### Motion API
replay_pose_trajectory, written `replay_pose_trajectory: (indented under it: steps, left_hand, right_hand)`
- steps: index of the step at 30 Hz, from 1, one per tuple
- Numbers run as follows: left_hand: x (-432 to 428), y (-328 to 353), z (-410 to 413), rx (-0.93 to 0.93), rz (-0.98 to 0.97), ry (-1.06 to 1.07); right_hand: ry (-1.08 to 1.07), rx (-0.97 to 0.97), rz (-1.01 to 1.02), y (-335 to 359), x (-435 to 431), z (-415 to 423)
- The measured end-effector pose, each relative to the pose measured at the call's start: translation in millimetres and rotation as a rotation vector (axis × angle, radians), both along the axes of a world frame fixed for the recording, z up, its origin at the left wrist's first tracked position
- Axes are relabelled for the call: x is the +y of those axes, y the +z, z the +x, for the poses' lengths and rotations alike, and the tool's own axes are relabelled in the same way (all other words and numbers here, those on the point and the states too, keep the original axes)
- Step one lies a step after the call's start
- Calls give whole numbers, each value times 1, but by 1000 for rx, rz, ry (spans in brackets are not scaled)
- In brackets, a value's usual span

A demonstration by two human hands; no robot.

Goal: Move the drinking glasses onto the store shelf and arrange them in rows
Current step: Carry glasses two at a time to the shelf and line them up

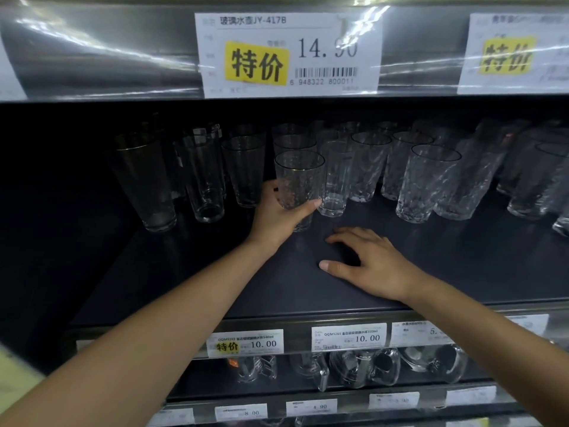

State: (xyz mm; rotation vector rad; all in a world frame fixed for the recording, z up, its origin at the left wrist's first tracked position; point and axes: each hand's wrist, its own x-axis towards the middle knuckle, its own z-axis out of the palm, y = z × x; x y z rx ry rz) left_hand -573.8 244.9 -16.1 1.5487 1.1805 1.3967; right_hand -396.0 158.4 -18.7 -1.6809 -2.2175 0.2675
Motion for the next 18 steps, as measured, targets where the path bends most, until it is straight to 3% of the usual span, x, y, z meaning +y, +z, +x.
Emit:
replay_pose_trajectory:
  steps: [18]
  left_hand:
    - [3, -3, 0, -33, 2, -13]
  right_hand:
    - [-10, 3, -7, -1, 1, 0]
